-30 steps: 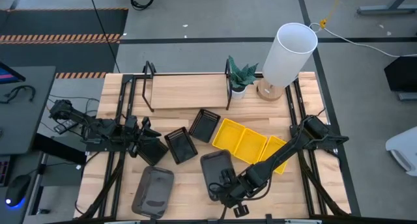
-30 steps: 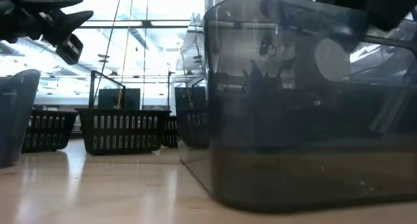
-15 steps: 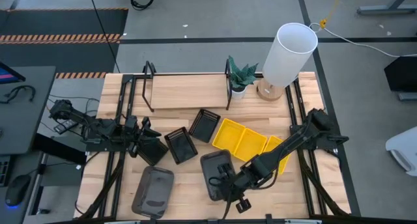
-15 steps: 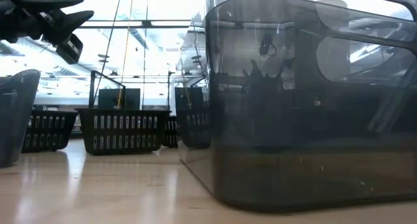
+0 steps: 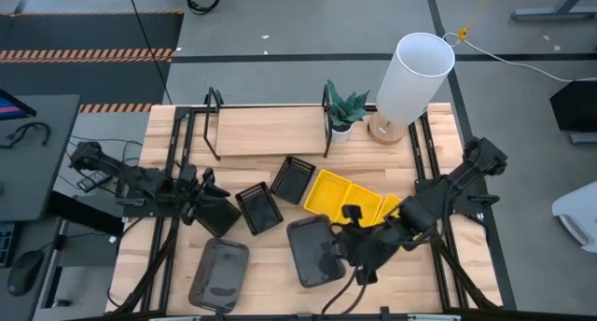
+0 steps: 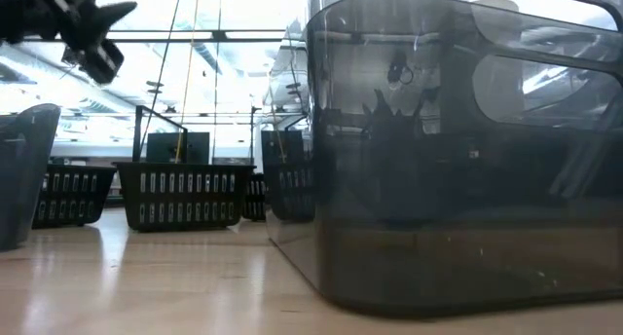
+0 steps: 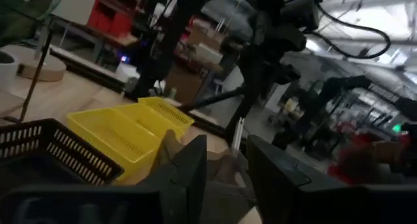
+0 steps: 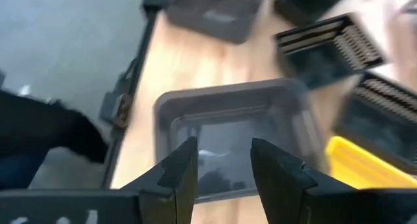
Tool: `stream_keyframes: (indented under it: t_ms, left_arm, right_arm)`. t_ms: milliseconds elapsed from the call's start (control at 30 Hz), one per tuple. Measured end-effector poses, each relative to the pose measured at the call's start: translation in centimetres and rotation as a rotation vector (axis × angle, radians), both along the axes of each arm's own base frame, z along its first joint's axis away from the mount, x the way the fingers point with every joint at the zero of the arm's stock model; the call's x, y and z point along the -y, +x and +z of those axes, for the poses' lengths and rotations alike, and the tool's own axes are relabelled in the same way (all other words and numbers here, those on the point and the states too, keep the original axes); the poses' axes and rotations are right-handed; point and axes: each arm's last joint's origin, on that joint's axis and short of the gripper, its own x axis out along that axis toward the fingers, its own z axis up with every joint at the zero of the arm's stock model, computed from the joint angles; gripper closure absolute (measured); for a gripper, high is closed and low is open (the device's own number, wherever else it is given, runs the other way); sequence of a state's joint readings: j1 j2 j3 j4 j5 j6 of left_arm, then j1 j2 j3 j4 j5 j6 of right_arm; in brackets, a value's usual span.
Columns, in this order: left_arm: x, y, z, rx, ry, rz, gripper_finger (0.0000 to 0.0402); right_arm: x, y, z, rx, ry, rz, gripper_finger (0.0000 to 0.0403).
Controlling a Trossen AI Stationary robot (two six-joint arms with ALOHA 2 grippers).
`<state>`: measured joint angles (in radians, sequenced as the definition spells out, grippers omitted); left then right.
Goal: Stack baskets on shelf by color
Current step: Stack the gray bin on top of the stacked gray bin
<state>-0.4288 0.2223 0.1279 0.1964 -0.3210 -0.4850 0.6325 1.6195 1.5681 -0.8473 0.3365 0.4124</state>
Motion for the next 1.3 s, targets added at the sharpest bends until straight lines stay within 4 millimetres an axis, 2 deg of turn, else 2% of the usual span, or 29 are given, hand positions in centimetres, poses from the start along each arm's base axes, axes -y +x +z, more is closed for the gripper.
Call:
stream_keyframes:
  t_ms: [167, 333, 467, 600, 733, 833, 967, 1100, 1200, 1300]
  left_arm:
    - [0.6, 1.0, 2.5, -0.207, 0.056, -0.033, 0.0285]
    - [2.4, 2.4, 3.7, -0.402, 0.013, -0.203, 0.0285]
    - [5.3, 3.3, 4.4, -0.563, -0.077, -0.422, 0.0285]
    - [8.4, 3.6, 4.9, -0.744, -0.076, -0.531, 0.0285]
    - [11.4, 4.0, 6.0, -0.912, -0.088, -0.591, 0.0285]
    - [13.8, 4.4, 6.8, -0.984, -0.034, -0.641, 0.0285]
    - [16.8, 4.9, 6.7, -1.097, 0.069, -0.635, 0.0285]
    - [19.6, 4.7, 5.8, -1.175, 0.207, -0.582, 0.0285]
    - [21.0, 4.7, 5.2, -1.226, 0.304, -0.526, 0.0285]
    - [22.0, 5.2, 4.6, -1.198, 0.372, -0.467, 0.0285]
  right_arm:
    - [-0.1, -0.3, 0.1, 0.062, -0.077, -0.084, 0.0256]
    - [0.3, 0.3, -1.4, 0.091, -0.097, -0.144, 0.0256]
    - [0.5, 0.6, -3.5, 0.089, -0.062, -0.203, 0.0257]
    - [0.3, 0.6, -4.7, 0.129, -0.021, -0.272, 0.0257]
    - [0.3, 0.8, -4.8, 0.185, -0.025, -0.320, 0.0257]
    - [0.4, 0.9, -4.6, 0.224, -0.038, -0.353, 0.0257]
    - [0.6, 1.1, -4.3, 0.305, -0.094, -0.430, 0.0257]
    - [1.0, 1.7, -3.8, 0.372, -0.150, -0.448, 0.0257]
    - [1.4, 2.4, -3.4, 0.398, -0.163, -0.430, 0.0257]
    - [1.9, 2.9, -3.2, 0.415, -0.174, -0.430, 0.0257]
